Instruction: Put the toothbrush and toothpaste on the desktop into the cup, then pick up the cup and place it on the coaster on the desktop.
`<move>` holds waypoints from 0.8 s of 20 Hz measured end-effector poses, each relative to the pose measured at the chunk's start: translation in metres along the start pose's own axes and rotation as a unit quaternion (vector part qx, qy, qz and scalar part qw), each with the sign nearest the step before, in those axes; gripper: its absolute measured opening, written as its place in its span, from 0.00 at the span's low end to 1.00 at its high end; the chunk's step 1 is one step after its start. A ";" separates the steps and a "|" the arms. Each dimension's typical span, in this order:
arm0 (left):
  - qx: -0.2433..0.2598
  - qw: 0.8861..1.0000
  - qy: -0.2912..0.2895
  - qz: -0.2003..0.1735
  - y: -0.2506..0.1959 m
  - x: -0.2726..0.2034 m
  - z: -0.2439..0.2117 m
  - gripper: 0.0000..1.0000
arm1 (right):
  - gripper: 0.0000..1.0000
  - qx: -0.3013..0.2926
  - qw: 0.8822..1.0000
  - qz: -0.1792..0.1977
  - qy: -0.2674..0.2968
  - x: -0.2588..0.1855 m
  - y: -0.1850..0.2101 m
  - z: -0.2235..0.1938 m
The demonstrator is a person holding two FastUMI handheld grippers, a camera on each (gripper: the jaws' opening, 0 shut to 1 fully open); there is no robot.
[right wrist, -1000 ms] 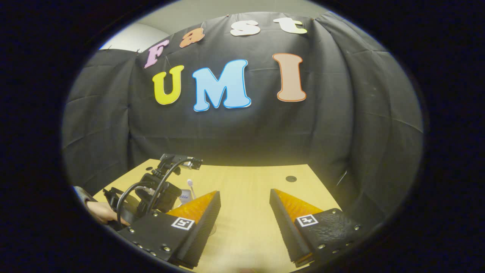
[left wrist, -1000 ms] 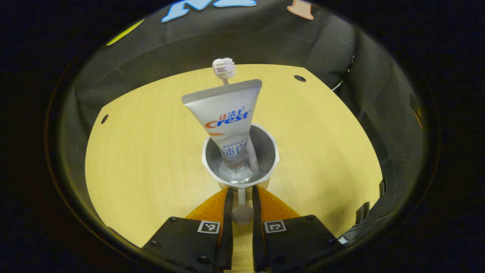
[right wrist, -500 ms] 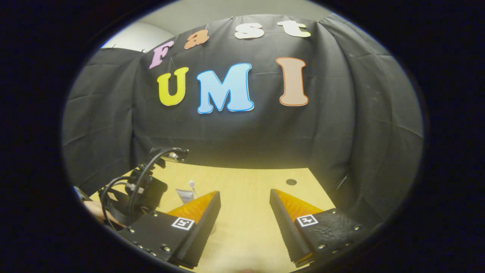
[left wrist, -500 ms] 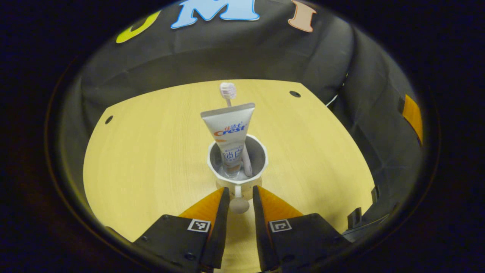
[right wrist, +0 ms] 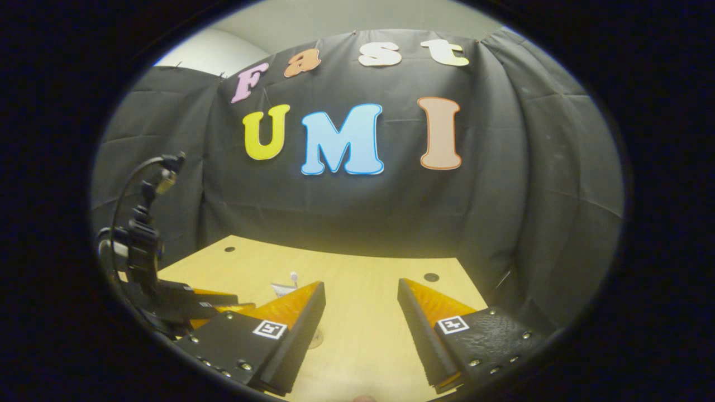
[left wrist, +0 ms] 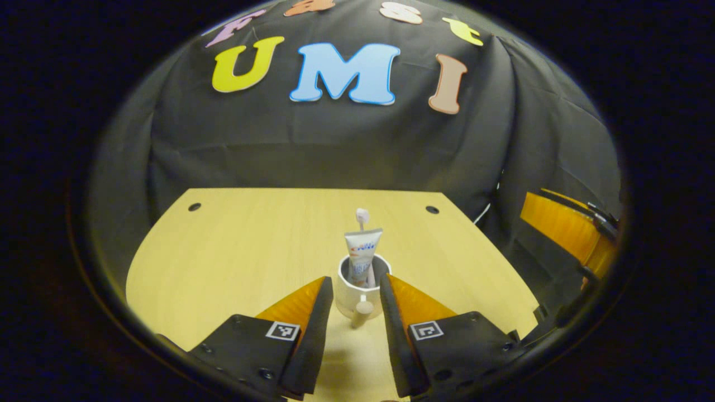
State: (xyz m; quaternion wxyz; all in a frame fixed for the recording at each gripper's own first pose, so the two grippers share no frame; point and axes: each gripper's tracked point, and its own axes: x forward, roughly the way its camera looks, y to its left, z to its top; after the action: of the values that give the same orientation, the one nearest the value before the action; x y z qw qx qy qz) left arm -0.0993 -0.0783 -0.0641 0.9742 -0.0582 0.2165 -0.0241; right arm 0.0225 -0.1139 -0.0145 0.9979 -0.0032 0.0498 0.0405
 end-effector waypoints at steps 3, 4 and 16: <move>0.012 0.997 -0.075 0.006 0.009 -0.022 0.036 0.63 | 0.82 -0.002 1.000 -0.017 -0.009 -0.004 0.006 0.009; 0.017 0.995 -0.097 0.009 0.012 -0.030 0.046 0.67 | 0.82 -0.002 1.000 -0.019 -0.010 -0.006 0.009 0.011; 0.027 0.982 -0.189 0.007 0.050 -0.065 0.095 0.84 | 0.82 -0.013 0.997 -0.051 -0.051 -0.017 0.042 0.042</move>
State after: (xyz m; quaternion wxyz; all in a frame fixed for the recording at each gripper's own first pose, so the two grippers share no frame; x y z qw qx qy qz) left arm -0.1172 -0.0142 0.0422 0.9990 -0.0341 0.0281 -0.0120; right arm 0.0063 -0.0726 0.0288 0.9998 -0.0167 -0.0023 -0.0097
